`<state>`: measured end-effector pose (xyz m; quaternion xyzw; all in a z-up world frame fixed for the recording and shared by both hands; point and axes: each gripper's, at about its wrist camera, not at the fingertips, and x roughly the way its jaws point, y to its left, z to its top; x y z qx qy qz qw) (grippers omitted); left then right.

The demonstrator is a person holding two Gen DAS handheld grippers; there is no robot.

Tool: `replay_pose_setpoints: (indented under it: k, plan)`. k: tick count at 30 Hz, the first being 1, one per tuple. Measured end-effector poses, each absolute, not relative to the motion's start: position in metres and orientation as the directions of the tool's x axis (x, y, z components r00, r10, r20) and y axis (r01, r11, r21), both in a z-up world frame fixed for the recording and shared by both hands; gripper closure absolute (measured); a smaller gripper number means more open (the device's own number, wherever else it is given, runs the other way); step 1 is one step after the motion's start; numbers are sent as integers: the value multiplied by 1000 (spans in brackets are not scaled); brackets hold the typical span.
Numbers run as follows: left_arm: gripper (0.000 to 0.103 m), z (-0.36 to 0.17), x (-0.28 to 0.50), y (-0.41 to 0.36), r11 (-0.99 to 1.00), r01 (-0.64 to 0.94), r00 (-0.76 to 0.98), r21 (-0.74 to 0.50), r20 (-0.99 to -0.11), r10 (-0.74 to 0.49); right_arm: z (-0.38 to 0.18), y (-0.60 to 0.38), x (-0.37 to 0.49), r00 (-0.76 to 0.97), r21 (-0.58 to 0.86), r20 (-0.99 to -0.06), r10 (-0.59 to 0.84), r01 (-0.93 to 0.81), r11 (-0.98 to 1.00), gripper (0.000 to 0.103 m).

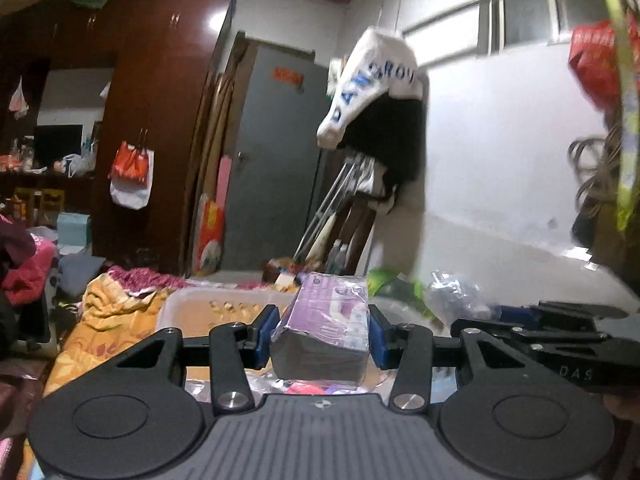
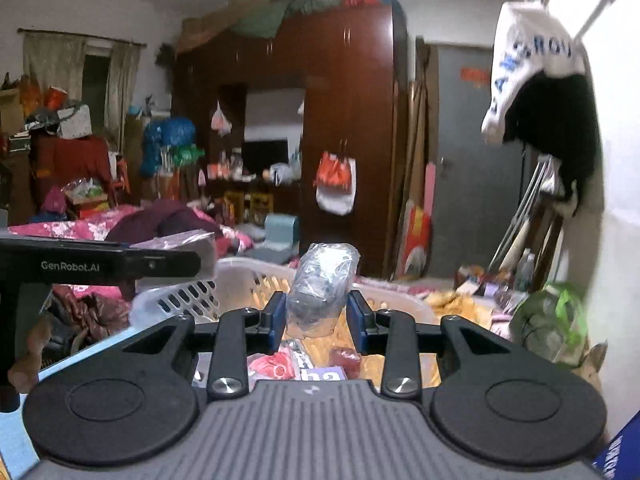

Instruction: Organize objects

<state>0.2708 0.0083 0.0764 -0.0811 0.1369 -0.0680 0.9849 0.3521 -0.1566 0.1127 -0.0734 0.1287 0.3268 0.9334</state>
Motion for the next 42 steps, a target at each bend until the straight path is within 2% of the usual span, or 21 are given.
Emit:
replay_pose_setpoints:
  k: [3, 4, 5, 6, 7, 10, 13, 15, 17, 22, 25, 26, 27, 29, 32, 34, 35, 36, 39, 42]
  plan:
    - [52, 69, 285, 5, 981, 98, 943, -166, -300, -145, 103, -145, 365, 753, -64, -324, 573, -622, 780, 66]
    - [50, 68, 287, 4, 984, 96, 945, -149, -296, -137, 101, -141, 367, 754, -72, -332, 567, -620, 782, 63]
    - [23, 67, 286, 4, 989, 83, 951, -127, -287, -116, 99, -139, 367, 755, -78, -332, 565, -619, 782, 60]
    - [0, 67, 285, 3, 992, 59, 956, -109, -281, -88, 98, -138, 365, 756, -81, -328, 566, -619, 781, 46]
    - [0, 67, 280, 4, 993, 60, 961, -104, -262, -86, 97, -142, 358, 761, -83, -321, 563, -615, 784, 30]
    - [0, 63, 251, 9, 986, 119, 970, -115, -197, -140, 98, -161, 323, 780, -94, -240, 578, -611, 786, 1]
    - [0, 50, 218, 15, 974, 160, 968, -161, -169, -187, 82, -186, 290, 760, -37, -201, 618, -637, 770, 0]
    - [0, 35, 203, 14, 972, 139, 959, -187, -220, -179, 64, -195, 280, 734, 1, -237, 637, -655, 756, 0]
    - [1, 14, 184, 9, 983, 92, 963, -161, -238, -129, 38, -200, 267, 717, 4, -280, 639, -664, 747, 0]
    - [6, -20, 177, -4, 989, 94, 945, -113, -303, -124, 7, -197, 262, 697, -1, -332, 636, -674, 739, 0]
    - [21, -28, 185, -12, 998, 50, 939, -35, -339, -59, 6, -192, 275, 662, 58, -381, 646, -680, 731, 0]
    - [29, -27, 187, -12, 998, 48, 939, -41, -340, -59, 4, -192, 273, 654, 64, -391, 648, -683, 728, 0]
    - [31, -25, 187, -11, 998, 44, 943, -50, -328, -58, 2, -191, 271, 655, 64, -399, 642, -679, 732, 1]
    - [31, -25, 191, -10, 998, 34, 939, -53, -342, -50, 2, -188, 271, 657, 59, -413, 630, -671, 739, 3]
    - [31, -26, 192, -15, 999, 32, 936, -15, -350, -36, -5, -187, 268, 641, 83, -434, 633, -671, 737, 11]
    - [33, -27, 193, -17, 1000, 27, 935, -1, -353, -26, -9, -187, 268, 644, 84, -445, 622, -662, 745, 23]
    - [43, -27, 194, -20, 999, 32, 937, -8, -349, -33, -9, -189, 267, 656, 82, -434, 618, -654, 752, 24]
    - [58, -27, 194, -19, 999, 38, 936, -22, -349, -43, -9, -191, 264, 664, 87, -419, 619, -650, 755, 24]
    - [59, -29, 196, -16, 997, 50, 930, -58, -361, -68, -9, -198, 262, 676, 110, -389, 626, -641, 760, 25]
    - [60, -29, 190, -13, 994, 69, 940, -90, -326, -95, -8, -201, 260, 692, 113, -361, 625, -633, 766, 26]
